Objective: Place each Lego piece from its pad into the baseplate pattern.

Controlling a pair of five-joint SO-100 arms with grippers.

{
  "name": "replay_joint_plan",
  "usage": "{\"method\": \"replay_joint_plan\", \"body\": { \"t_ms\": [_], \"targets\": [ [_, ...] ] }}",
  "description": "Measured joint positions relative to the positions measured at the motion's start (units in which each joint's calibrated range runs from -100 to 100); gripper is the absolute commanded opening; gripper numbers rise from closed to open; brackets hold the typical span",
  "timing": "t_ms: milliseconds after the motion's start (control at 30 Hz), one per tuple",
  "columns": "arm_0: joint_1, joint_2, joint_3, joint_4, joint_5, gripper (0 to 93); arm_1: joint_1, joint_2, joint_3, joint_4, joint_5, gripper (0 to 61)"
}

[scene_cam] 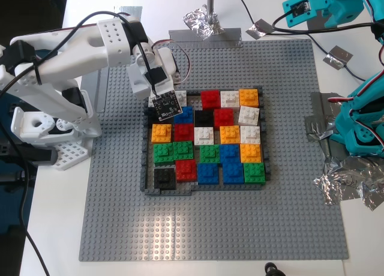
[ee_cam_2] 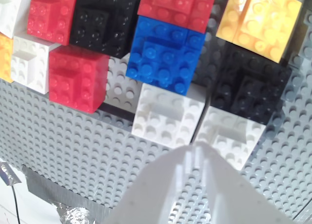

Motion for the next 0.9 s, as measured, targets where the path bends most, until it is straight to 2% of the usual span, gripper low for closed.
{"method": "replay_joint_plan", "body": {
  "t_ms": [367, 600, 900],
  "targets": [
    [0.4, 0.0, 0.0, 0.0, 0.0, 8.5, -0.8, 8.3, 3.1, -9.4, 1.6, 0.2],
    [0.4, 0.0, 0.0, 0.0, 0.0, 8.3, 1.7, 10.3, 0.4, -15.9, 0.9, 0.2],
    [0.7, 0.0, 0.0, 0.0, 0.0, 8.3, 2.2, 9.4, -1.0, -13.0, 1.3, 0.2]
  ]
}}
